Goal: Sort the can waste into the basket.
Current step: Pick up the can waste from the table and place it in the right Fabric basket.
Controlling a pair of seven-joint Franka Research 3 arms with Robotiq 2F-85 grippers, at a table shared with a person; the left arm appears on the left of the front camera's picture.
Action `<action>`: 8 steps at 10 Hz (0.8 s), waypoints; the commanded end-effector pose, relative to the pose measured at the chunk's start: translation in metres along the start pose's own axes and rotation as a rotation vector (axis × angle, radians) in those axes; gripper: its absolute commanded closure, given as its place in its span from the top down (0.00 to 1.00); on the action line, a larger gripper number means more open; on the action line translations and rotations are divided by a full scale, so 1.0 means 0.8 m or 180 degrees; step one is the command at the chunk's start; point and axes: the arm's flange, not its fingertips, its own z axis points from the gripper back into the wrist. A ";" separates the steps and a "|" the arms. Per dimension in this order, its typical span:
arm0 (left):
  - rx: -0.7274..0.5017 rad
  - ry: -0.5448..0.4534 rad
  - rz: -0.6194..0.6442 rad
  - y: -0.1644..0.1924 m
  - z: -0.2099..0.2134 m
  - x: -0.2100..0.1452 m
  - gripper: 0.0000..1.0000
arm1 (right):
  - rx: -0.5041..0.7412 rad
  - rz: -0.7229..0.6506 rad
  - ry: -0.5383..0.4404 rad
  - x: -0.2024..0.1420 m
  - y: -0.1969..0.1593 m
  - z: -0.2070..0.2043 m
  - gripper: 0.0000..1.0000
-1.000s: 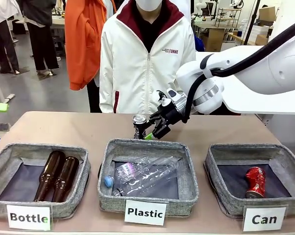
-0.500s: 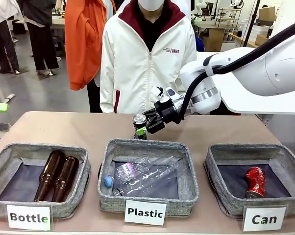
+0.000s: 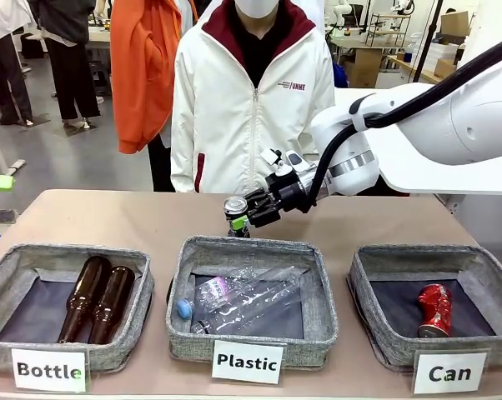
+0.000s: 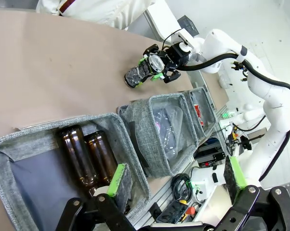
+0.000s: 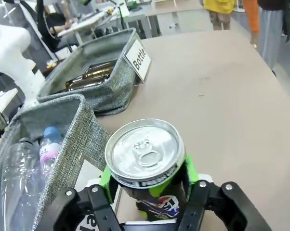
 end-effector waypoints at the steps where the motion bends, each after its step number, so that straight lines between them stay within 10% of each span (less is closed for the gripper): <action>1: 0.0008 0.0023 0.0022 -0.003 0.004 0.000 1.00 | -0.0094 0.0066 0.0019 0.003 -0.003 -0.003 0.00; 8: 0.0008 0.0023 0.0022 -0.003 0.004 0.000 1.00 | -0.0327 0.0181 -0.0068 0.051 0.053 0.071 0.00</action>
